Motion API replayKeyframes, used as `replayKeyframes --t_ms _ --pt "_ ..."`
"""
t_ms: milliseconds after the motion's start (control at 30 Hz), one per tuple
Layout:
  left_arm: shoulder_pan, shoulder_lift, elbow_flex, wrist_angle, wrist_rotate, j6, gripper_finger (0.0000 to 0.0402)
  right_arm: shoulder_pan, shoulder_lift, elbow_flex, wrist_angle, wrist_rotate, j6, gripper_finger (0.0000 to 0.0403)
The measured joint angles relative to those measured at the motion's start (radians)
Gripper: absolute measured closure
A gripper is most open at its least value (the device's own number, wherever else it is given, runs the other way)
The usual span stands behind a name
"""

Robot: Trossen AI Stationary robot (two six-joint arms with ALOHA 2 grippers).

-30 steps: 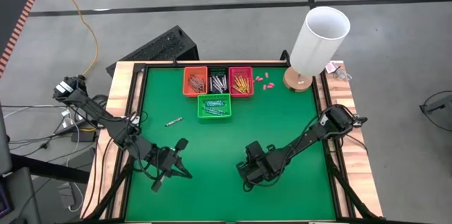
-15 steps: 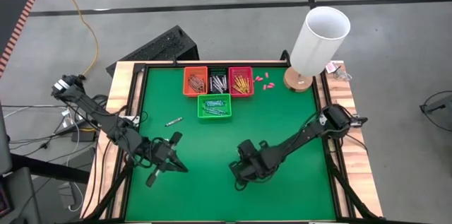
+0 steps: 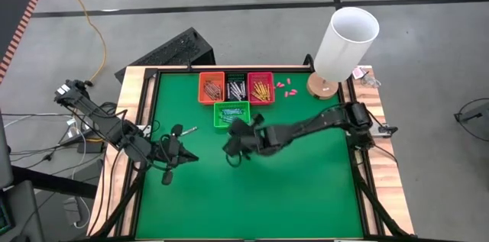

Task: Sort crayons
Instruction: Put a blue crayon in the green basket

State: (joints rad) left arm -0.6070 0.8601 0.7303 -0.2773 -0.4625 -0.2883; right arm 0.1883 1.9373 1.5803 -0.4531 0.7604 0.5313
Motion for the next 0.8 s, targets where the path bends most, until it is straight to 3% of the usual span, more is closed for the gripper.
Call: replayKeyframes --t_ms 133,333,533,667,800 --pt "0.0 0.001 0.0 -0.078 -0.038 -0.037 0.0401 -0.073 0.0 0.0 0.159 -0.03 -0.265 0.0403" --pt "0.0 0.017 0.0 -0.22 -0.148 -0.121 0.0401 -0.17 0.0 0.001 0.176 -0.134 -0.429 0.0403" --pt "0.0 0.017 0.0 -0.296 -0.249 -0.218 0.0401 -0.247 -0.001 0.001 0.171 -0.293 -0.449 0.04" --pt "0.0 0.017 0.0 -0.326 -0.261 -0.252 0.0401 -0.278 -0.001 0.001 0.168 -0.393 -0.41 0.0384" --pt "-0.001 0.027 0.0 -0.372 -0.308 -0.311 0.0401 -0.281 0.009 0.001 0.173 -0.421 -0.4 0.0368"
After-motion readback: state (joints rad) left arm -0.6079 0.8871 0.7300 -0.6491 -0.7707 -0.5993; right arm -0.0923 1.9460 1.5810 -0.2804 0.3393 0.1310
